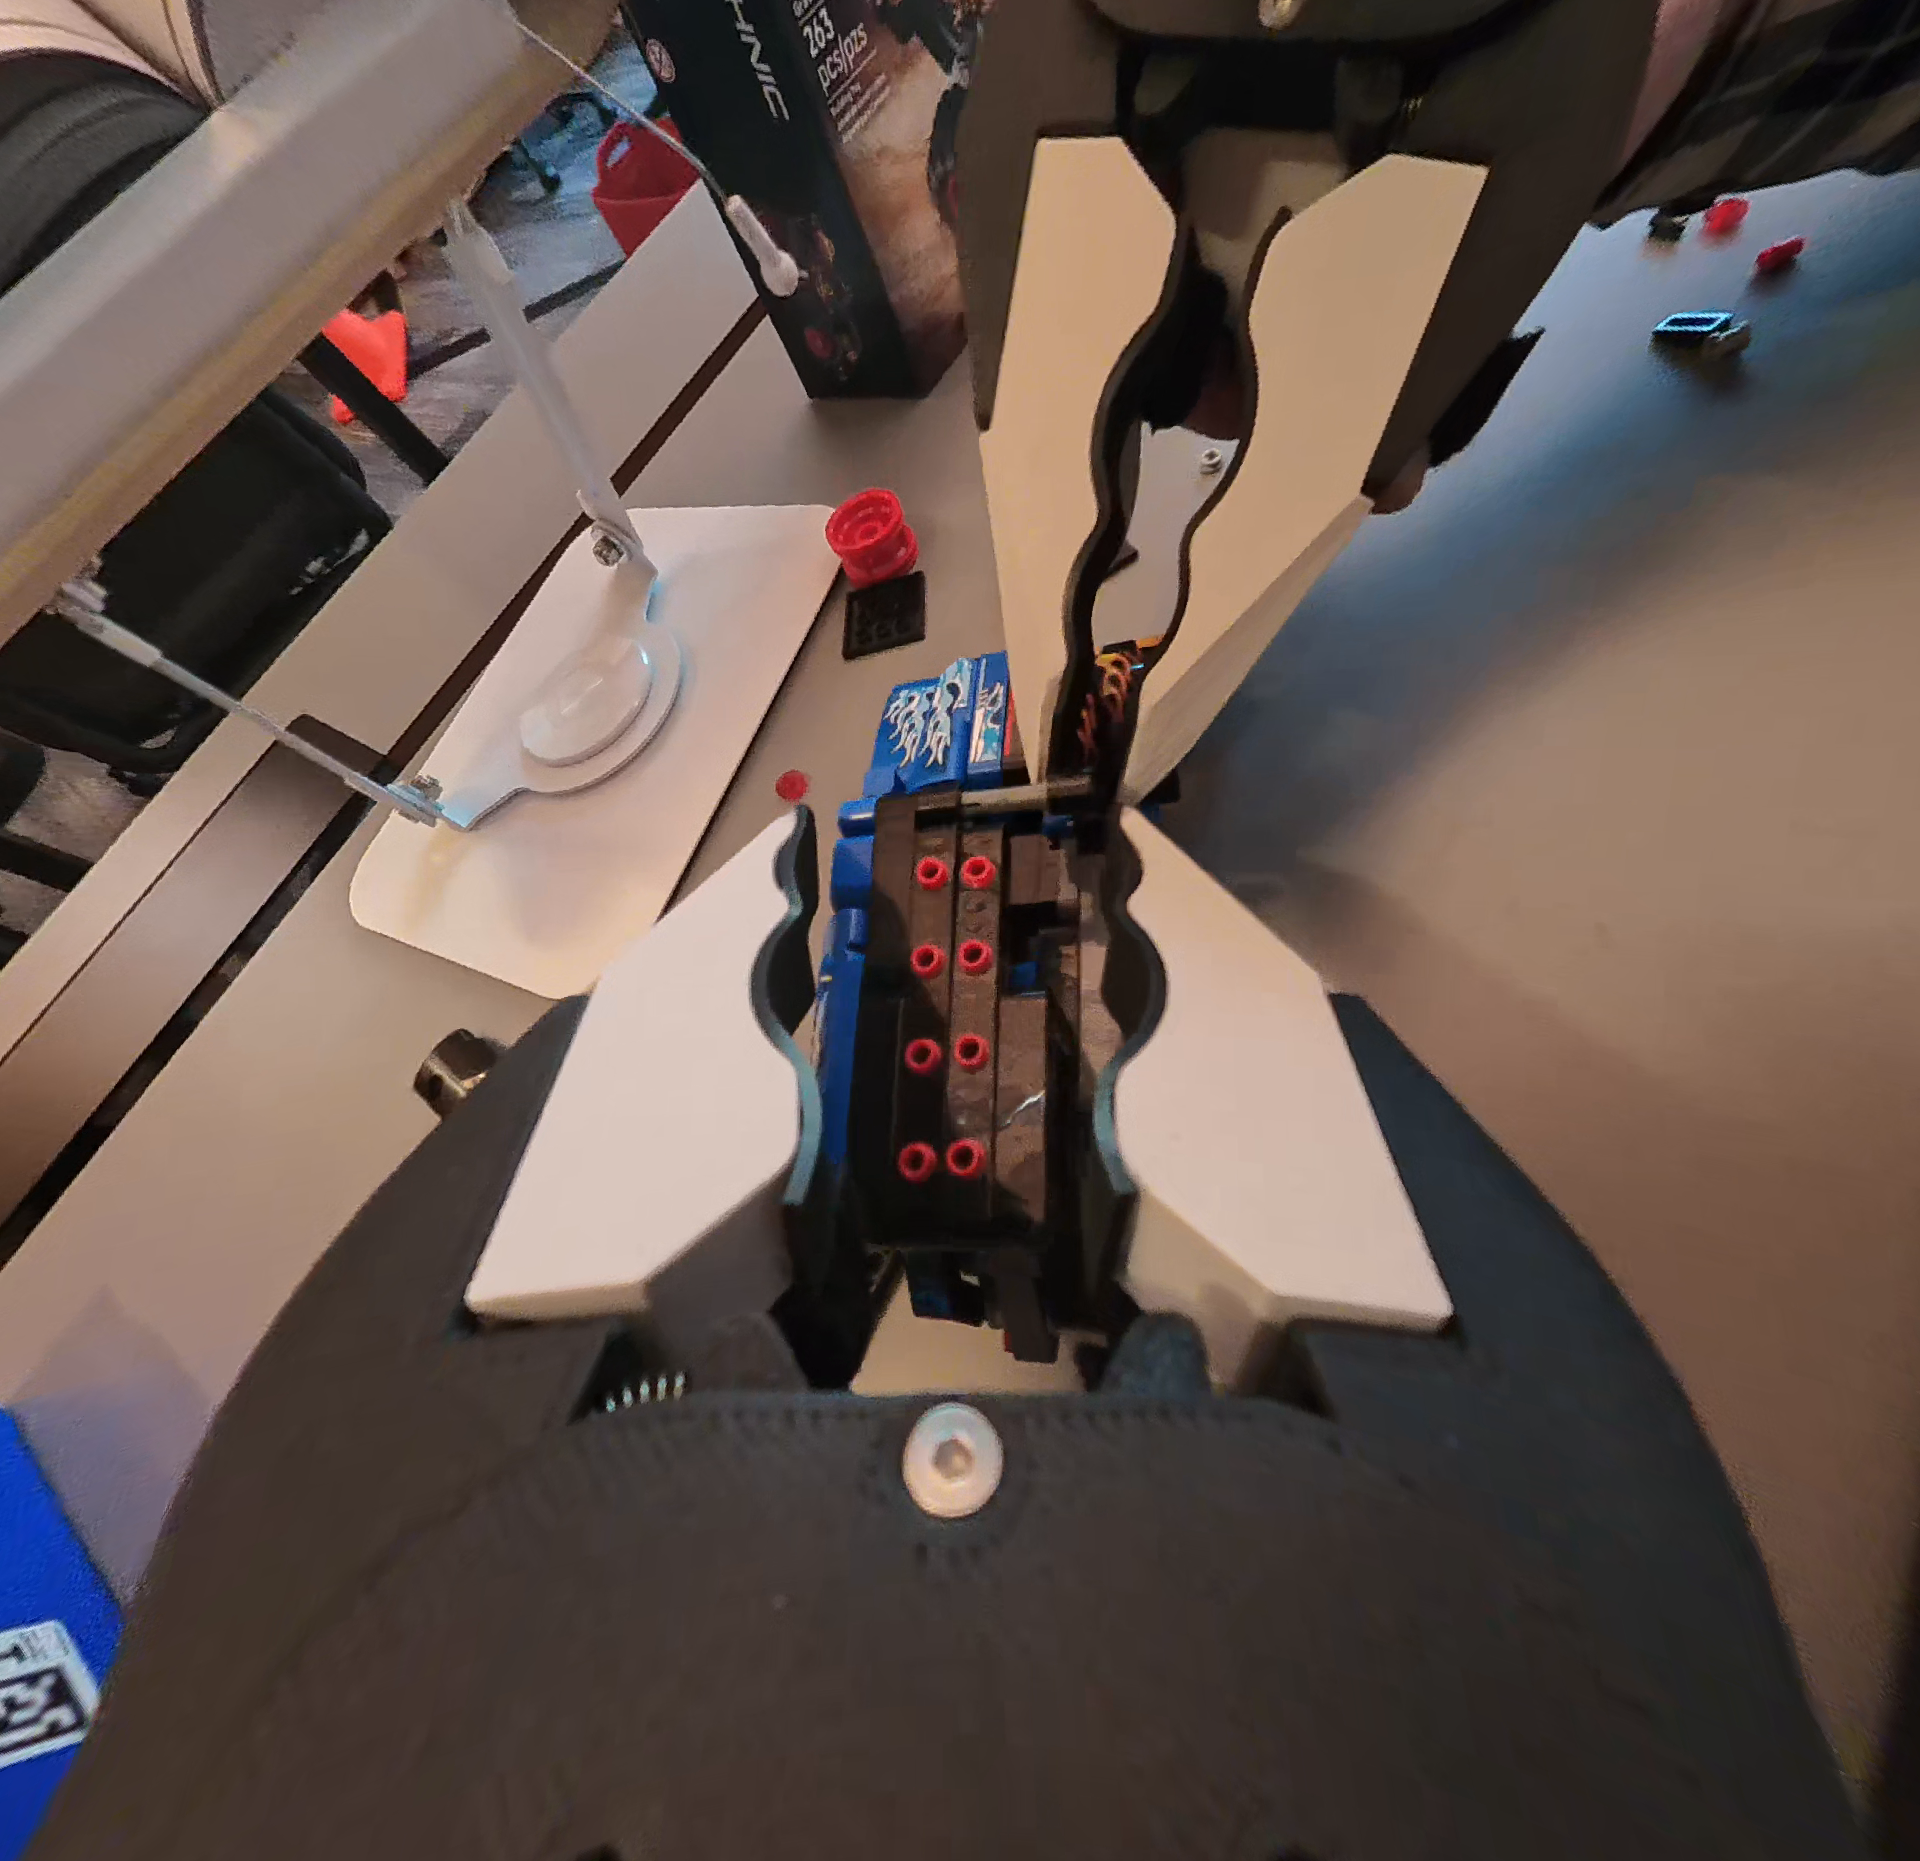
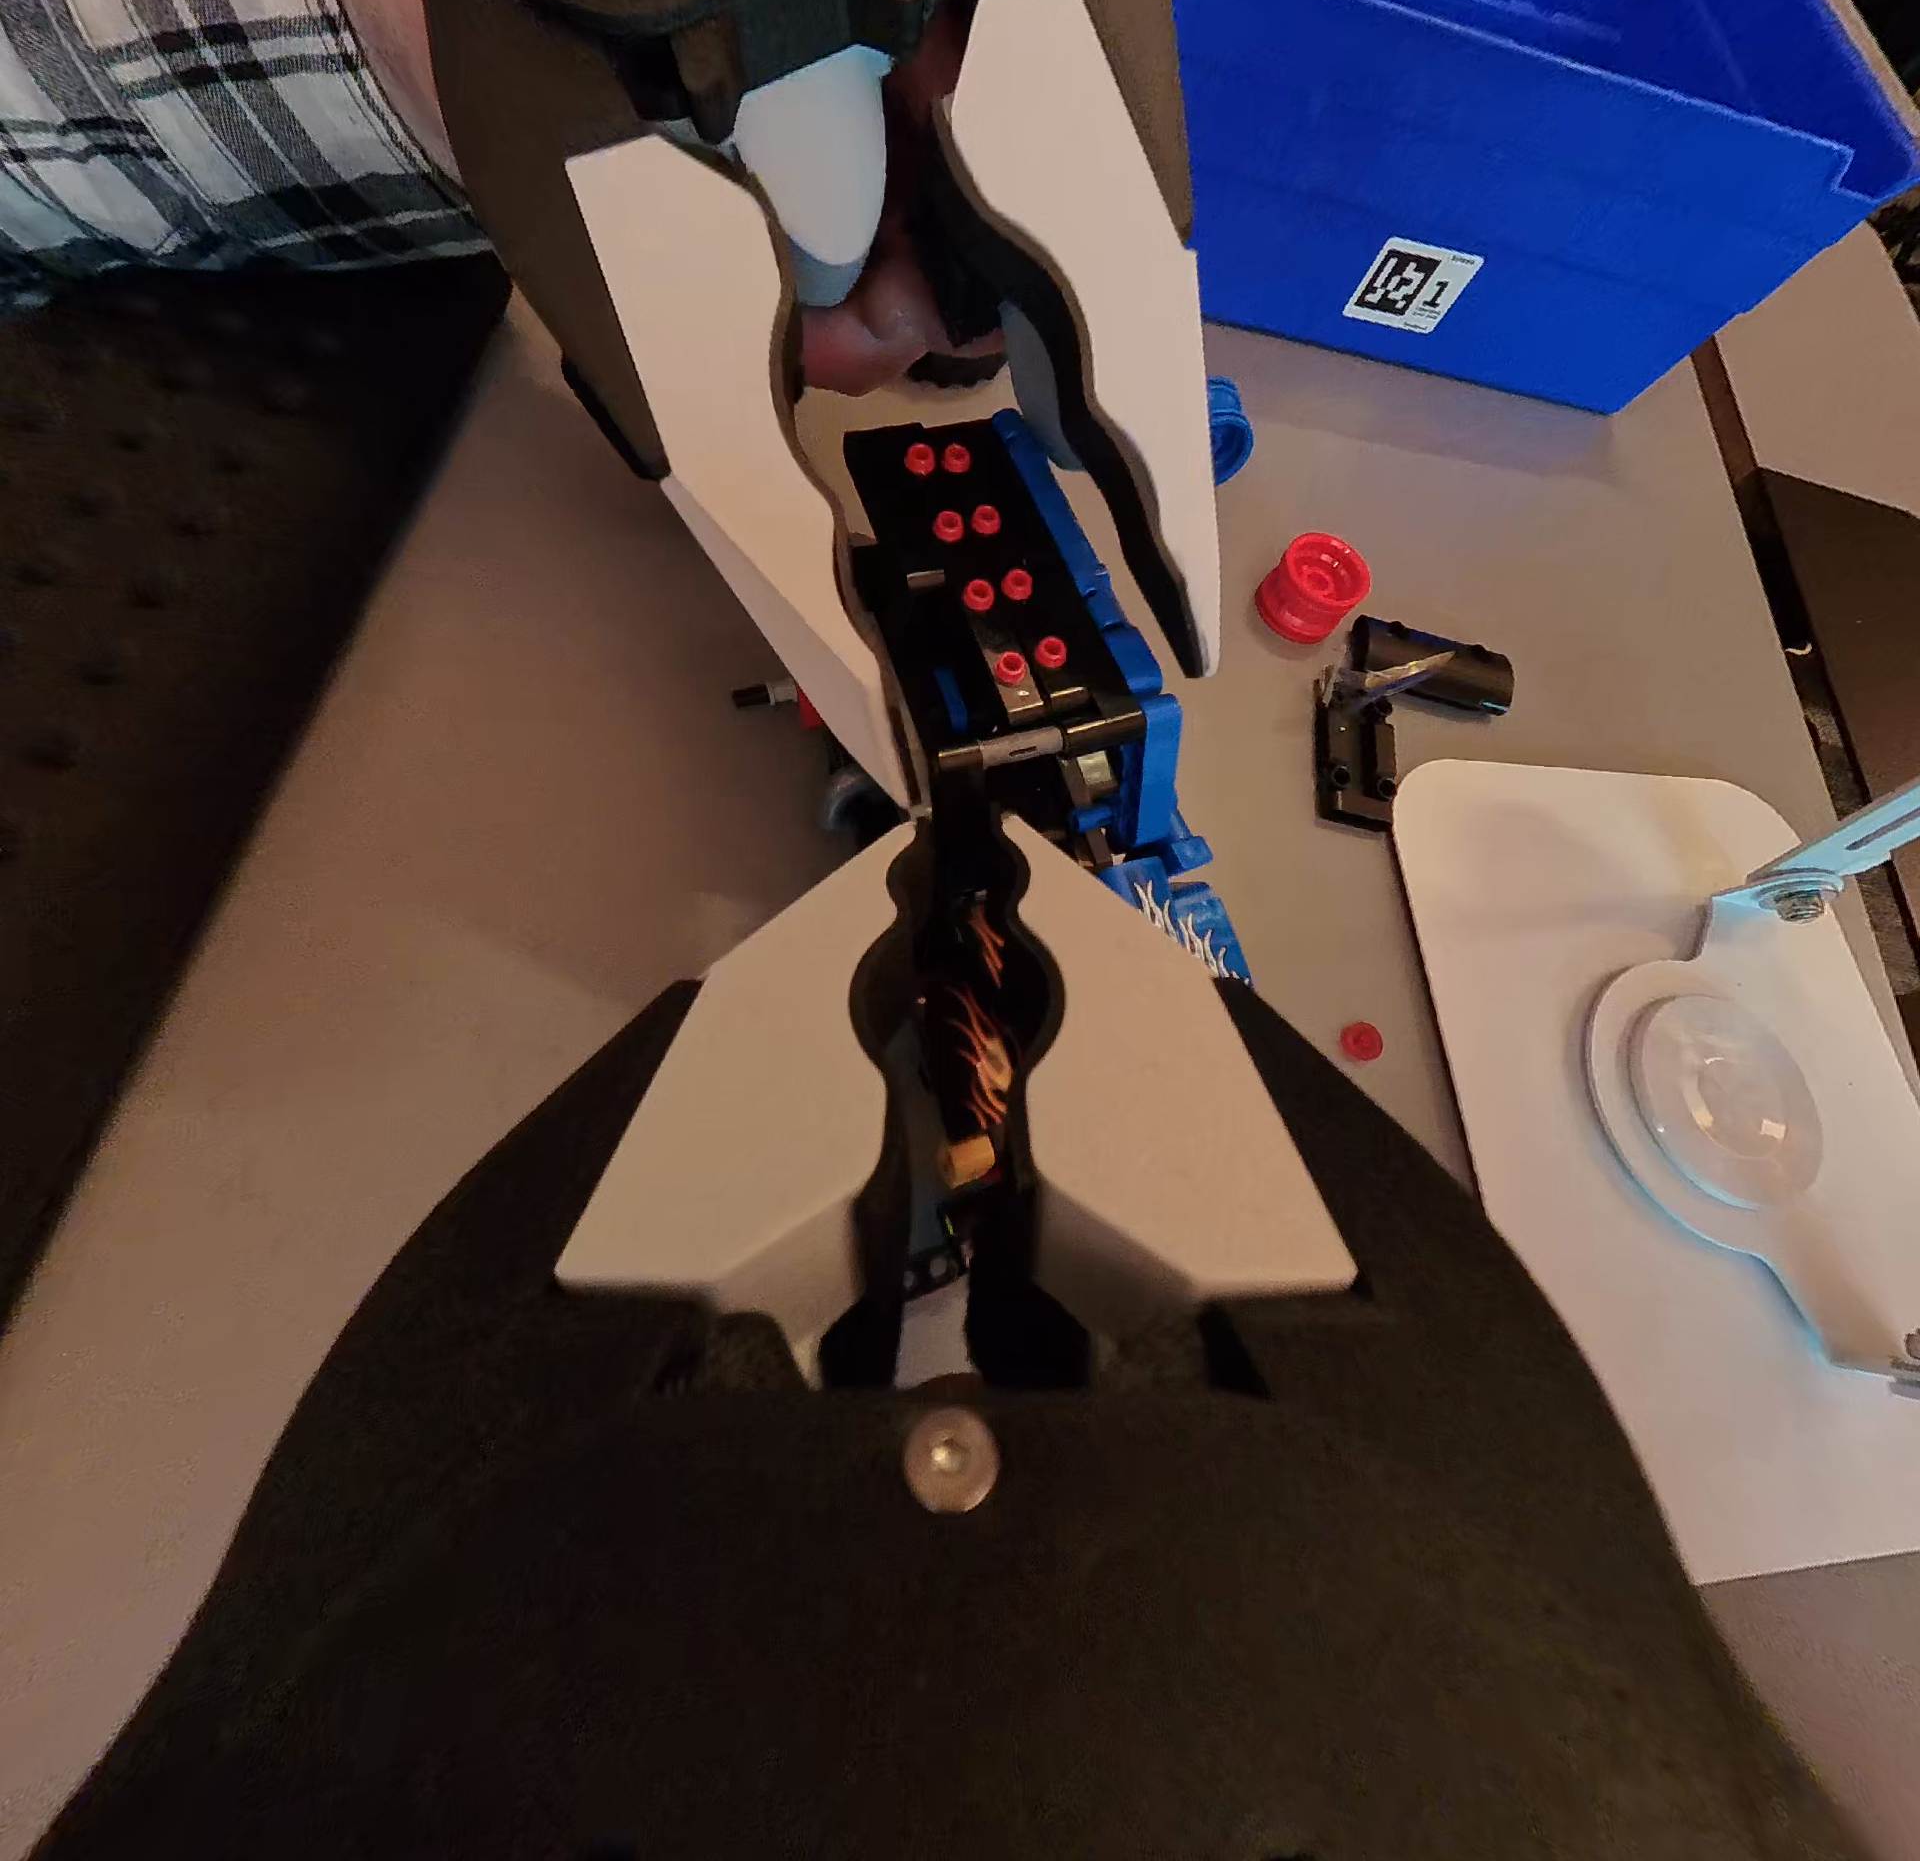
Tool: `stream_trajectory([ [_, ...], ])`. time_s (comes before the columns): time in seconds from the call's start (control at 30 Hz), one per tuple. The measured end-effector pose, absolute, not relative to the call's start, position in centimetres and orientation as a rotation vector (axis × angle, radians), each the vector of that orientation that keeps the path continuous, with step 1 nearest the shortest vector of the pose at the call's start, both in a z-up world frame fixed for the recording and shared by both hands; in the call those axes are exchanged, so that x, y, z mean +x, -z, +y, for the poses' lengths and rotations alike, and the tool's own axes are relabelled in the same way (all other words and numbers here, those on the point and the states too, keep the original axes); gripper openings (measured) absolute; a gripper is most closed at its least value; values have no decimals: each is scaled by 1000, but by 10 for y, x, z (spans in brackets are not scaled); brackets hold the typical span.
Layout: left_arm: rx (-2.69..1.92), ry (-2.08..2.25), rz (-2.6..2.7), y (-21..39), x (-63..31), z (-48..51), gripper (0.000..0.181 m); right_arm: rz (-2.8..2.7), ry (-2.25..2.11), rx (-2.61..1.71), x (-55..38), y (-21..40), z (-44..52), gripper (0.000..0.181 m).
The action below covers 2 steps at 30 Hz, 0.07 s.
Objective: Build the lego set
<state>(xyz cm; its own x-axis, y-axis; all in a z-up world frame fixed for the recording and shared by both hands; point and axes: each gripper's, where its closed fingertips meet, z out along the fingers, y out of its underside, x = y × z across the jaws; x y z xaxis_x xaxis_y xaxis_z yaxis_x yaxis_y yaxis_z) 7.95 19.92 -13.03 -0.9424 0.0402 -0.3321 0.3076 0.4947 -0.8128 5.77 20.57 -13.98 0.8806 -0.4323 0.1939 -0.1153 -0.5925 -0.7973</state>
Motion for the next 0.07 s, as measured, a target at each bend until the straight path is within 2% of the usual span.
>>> stream_trajectory([
  [0.07, 285, 1423, 2472, 131, 80, 198, 52, 396, 469, -2182, 58, 140, 206, 8],
])
